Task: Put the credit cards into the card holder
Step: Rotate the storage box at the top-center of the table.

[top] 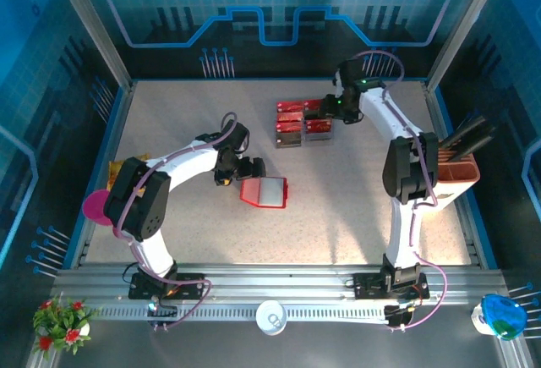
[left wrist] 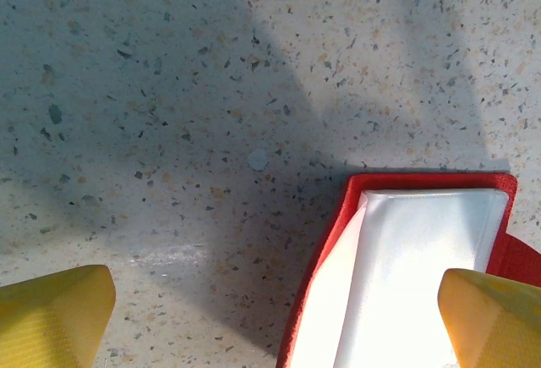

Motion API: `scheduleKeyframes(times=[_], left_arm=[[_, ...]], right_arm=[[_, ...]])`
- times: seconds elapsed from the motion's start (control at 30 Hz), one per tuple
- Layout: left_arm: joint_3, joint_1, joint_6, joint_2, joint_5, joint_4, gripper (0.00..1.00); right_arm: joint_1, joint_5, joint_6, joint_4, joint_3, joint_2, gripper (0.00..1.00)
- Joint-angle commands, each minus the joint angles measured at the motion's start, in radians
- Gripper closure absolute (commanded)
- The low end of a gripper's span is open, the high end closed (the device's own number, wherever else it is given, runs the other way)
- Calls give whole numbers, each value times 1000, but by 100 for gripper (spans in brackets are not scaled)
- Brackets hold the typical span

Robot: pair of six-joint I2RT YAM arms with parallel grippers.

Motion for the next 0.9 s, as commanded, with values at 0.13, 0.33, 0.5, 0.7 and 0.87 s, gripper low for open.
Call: scheduleKeyframes(times=[0.13, 0.33, 0.5, 0.7, 0.87], left_arm=[[-9, 5, 37, 30, 2, -8, 1], [-7, 4, 36, 30, 6, -17, 1], [-10, 4, 34, 24, 2, -22, 1], [-21, 5, 32, 10, -5, -26, 1], [-31, 4, 35, 2, -4, -20, 1]], right_arm=[[-85, -148, 298, 213, 9, 21, 56], [-109, -204, 388, 252, 118, 166, 72], [-120, -256, 439, 264, 232, 304, 78], [-135, -367, 493, 273, 354, 439, 83], [-135, -412, 488, 310, 294, 420, 84]])
